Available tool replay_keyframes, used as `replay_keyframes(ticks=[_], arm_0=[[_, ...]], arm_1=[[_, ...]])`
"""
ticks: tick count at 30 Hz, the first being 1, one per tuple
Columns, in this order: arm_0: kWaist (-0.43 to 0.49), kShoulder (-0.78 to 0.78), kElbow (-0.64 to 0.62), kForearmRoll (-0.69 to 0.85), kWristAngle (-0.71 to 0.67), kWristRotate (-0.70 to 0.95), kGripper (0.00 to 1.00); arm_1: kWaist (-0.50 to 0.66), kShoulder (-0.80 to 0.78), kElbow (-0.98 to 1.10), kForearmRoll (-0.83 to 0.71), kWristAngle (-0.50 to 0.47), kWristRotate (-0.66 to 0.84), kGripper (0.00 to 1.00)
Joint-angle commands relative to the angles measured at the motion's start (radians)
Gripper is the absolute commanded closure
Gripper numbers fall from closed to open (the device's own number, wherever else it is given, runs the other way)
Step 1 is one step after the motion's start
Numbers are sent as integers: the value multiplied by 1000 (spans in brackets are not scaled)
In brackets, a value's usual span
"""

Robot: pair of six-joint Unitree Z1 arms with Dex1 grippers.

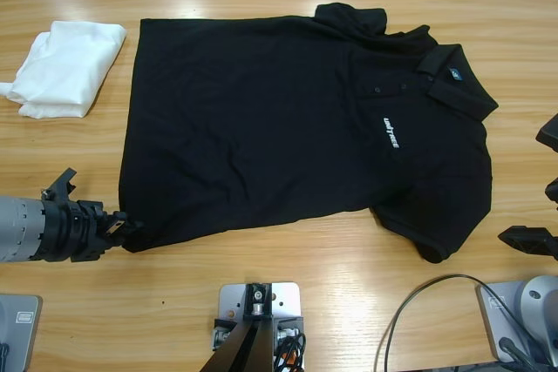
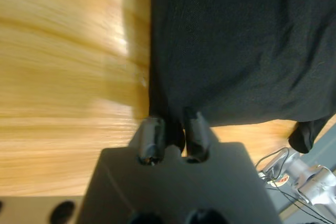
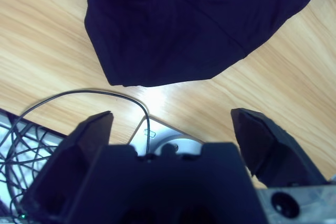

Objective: Fold clothes

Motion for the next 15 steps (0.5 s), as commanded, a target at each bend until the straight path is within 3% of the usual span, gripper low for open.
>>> replay_keyframes(ticks=[1, 8, 10, 15], arm_0=[[-21, 33, 47, -13, -12, 22, 1000], [-21, 29, 62, -15, -5, 28, 1000], [-21, 11, 70, -14, 0, 23, 1000], [-21, -2, 77, -13, 4, 14, 1000]], arm_1=[[12, -7, 16, -4, 15, 11, 89], [12, -59, 32, -26, 22, 113, 102], [12, -96, 40, -28, 25, 161, 220], [12, -71, 83, -49, 68, 342, 237]])
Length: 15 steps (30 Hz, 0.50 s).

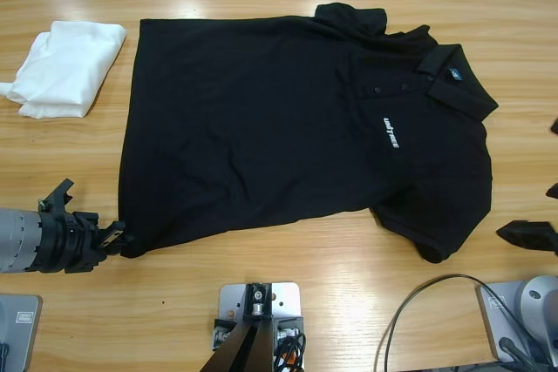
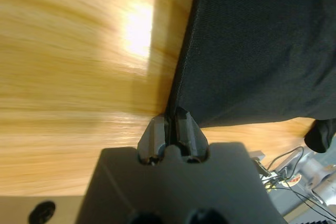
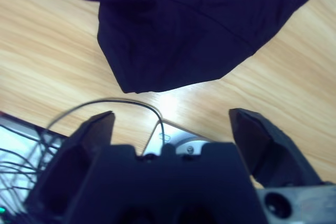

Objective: Fold clothes

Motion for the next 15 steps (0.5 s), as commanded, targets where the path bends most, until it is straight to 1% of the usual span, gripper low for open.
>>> replay_keyframes(ticks=[1, 2, 5, 7, 9, 11, 13, 15], arm_0=[[-13, -3, 35, -10, 6, -2, 1000], [-13, -2, 34, -10, 6, -1, 1000], [-13, 0, 36, -8, 6, 0, 1000], [-13, -1, 38, -7, 6, 0, 1000], [-13, -2, 39, -5, 6, 1, 1000], [-13, 0, 40, -4, 6, 2, 1000], [-13, 2, 42, -4, 5, 2, 1000], [-13, 2, 42, -4, 5, 2, 1000]], arm_1=[[12, -5, 76, -31, 50, 227, 229], [19, 19, 76, -44, 46, 226, 216], [176, 106, 78, -133, -31, 182, 211], [282, 173, 84, -144, -100, 179, 211], [359, 228, 95, -155, -156, 192, 216], [377, 251, 114, -170, -190, 202, 220], [378, 278, 135, -193, -188, 201, 227], [403, 329, 158, -230, -170, 203, 234]])
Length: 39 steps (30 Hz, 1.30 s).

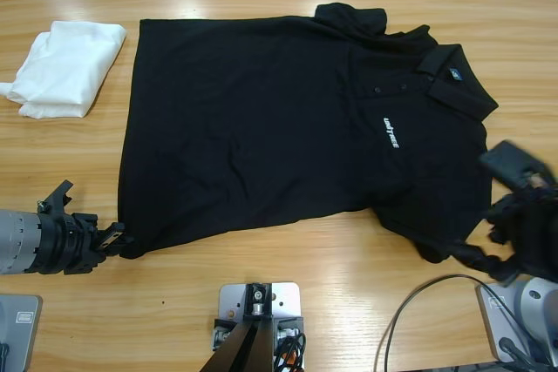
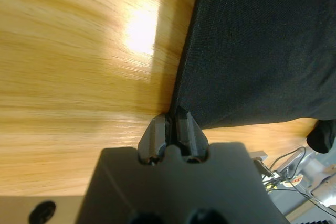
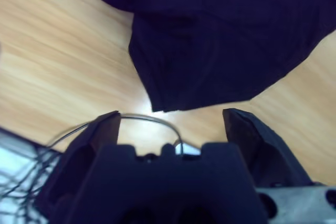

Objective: Fold clothes

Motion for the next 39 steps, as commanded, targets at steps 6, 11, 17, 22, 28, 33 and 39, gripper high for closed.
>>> replay_keyframes(ticks=[6, 11, 17, 22, 28, 33, 39], arm_0=[[-13, 10, 35, -2, 3, 2, 1000], [-13, 10, 38, -2, 3, 2, 1000], [-13, 9, 37, -2, 3, 1, 1000], [-13, 4, 46, -2, 3, 1, 1000], [-13, -8, 39, -2, 4, 2, 1000], [-13, -36, 26, 0, 8, 1, 1000], [-13, -19, 35, 0, 10, 3, 1000]], arm_1=[[95, 262, 91, -120, -14, 52, 386], [98, 332, 89, -130, -13, 79, 507], [98, 351, 47, -36, -26, 111, 1000], [98, 372, 18, 65, -60, 113, 1000], [98, 317, -60, 205, -77, 47, 1000], [98, 279, -109, 239, -62, 25, 1000], [98, 305, -115, 106, 4, 89, 139]])
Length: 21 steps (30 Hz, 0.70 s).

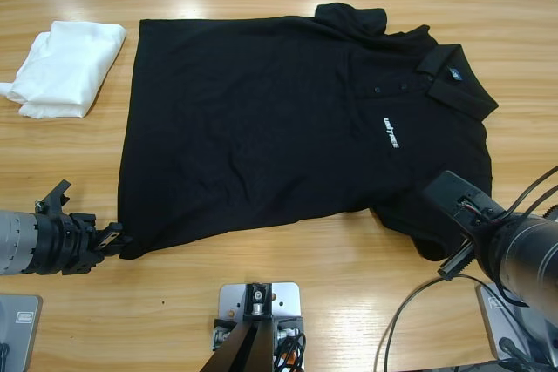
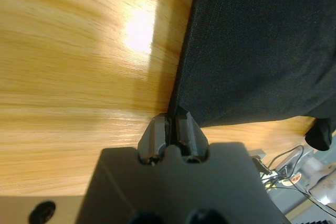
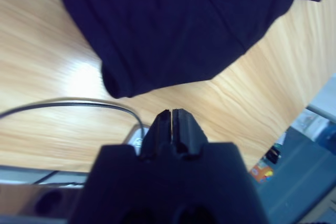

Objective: Fold clothes

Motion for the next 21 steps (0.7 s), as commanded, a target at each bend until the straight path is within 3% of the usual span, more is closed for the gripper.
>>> replay_keyframes(ticks=[1, 5, 10, 17, 21], arm_0=[[-13, -1, 31, 0, 10, 4, 1000], [-13, 9, 37, 0, 11, 4, 1000], [-13, 20, 33, 0, 11, 4, 1000], [-13, 20, 39, 1, 10, 4, 1000], [-13, 15, 37, 1, 9, 2, 1000]], arm_1=[[10, 23, -5, -103, 63, 65, 87], [11, 36, 15, -103, 63, 95, 26], [11, 54, 76, -145, 62, 99, 19], [11, 108, 152, -245, 64, 103, 107], [11, 138, 150, -227, 47, 164, 149]])
